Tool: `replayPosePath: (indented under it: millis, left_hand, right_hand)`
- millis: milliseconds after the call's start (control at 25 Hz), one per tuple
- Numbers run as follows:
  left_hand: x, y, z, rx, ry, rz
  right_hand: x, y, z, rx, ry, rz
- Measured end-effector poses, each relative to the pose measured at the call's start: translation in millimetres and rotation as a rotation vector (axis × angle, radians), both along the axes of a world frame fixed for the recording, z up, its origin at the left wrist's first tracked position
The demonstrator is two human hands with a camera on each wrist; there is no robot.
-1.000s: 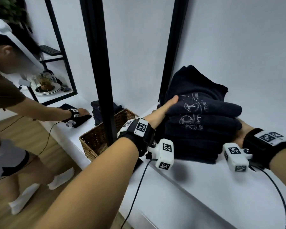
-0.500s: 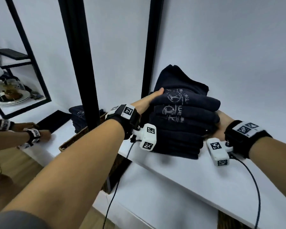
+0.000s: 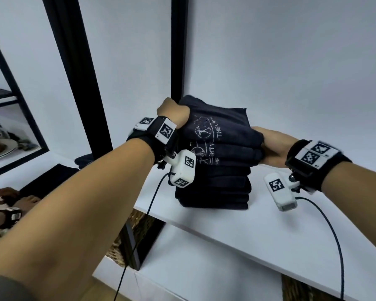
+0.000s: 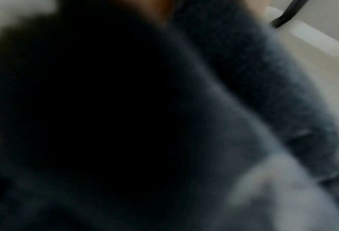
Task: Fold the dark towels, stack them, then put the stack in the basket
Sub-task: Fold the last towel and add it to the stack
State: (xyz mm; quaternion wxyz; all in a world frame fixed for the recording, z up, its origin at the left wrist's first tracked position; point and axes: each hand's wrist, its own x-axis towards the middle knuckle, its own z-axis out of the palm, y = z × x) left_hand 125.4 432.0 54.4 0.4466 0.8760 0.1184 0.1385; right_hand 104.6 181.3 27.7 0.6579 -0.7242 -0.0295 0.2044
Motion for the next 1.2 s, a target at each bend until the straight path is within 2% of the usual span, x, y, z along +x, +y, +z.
replayPosePath:
  millis: [40,80,160,200,240,280,320,400,440,560,640,800,960,1040,1200]
  left_hand:
    - [-0.7,-0.2,-0.1,0.05,0.05,0.0]
    - [-4.1,-3.2,2.9,0.212,0.053,-0.011]
    - [-6.4,-11.1,11.4,0.677,-0.118,-0.112]
    - [-5.0,-16.2,15.6,0.853,-0.243,-0.225]
    - [-3.1,-20.1,19.0,0.946,-0.3,-0.358]
    - [-1.2,-22.9,20.1,0.943,-0.275,-0.485]
    - [1.5,-23.3,16.2,0.903,-0.227,-0.565]
    - [2.8,-19.3,-0.7,0.834,-0.063,-0.578]
    - [1.6,-15.1,-8.9,0.783,0.031,-0.542]
    - [0.9,-3.0,-27.1,0.526,0.184,-0.499]
    - [6.1,-5.6,-27.4,0.471,0.212,-0.526]
    - [8.7,-13.6,-21.8,0.508,0.247,-0.535]
    - [-9.9,-11.5,0.3,0.528,0.022,-0.465]
    - [-23.8,-14.7,4.4,0.525,-0.046,-0.5]
    - [-38.9,-15.4,-12.4,0.514,0.054,-0.613]
  right_hand:
    - [2.6,-2.9,2.4,-0.064,-0.017,0.029]
    - [6.8,-4.2,8.4,-0.141,-0.043,0.034]
    - [14.8,-3.7,28.4,-0.328,-0.18,-0.041]
    - [18.3,-0.6,40.7,-0.433,-0.317,-0.111]
    - [18.0,6.0,53.2,-0.543,-0.477,-0.137]
    - [17.5,16.3,58.7,-0.659,-0.631,-0.092]
    - [12.5,29.4,58.5,-0.807,-0.752,0.03]
    - [3.9,51.4,36.2,-1.06,-0.832,0.337]
    - [1.5,57.4,21.1,-1.155,-0.818,0.388]
    - [-0.1,61.2,-5.8,-1.287,-0.832,0.314]
    - [-1.1,59.4,-13.5,-1.298,-0.867,0.278]
    - [-0.9,55.4,-14.2,-1.266,-0.83,0.266]
    - [2.1,45.8,14.8,-1.068,-0.872,0.249]
    - [-0.1,33.7,16.3,-1.022,-0.9,0.234]
    - [-17.5,21.0,-4.4,-1.063,-0.855,0.247]
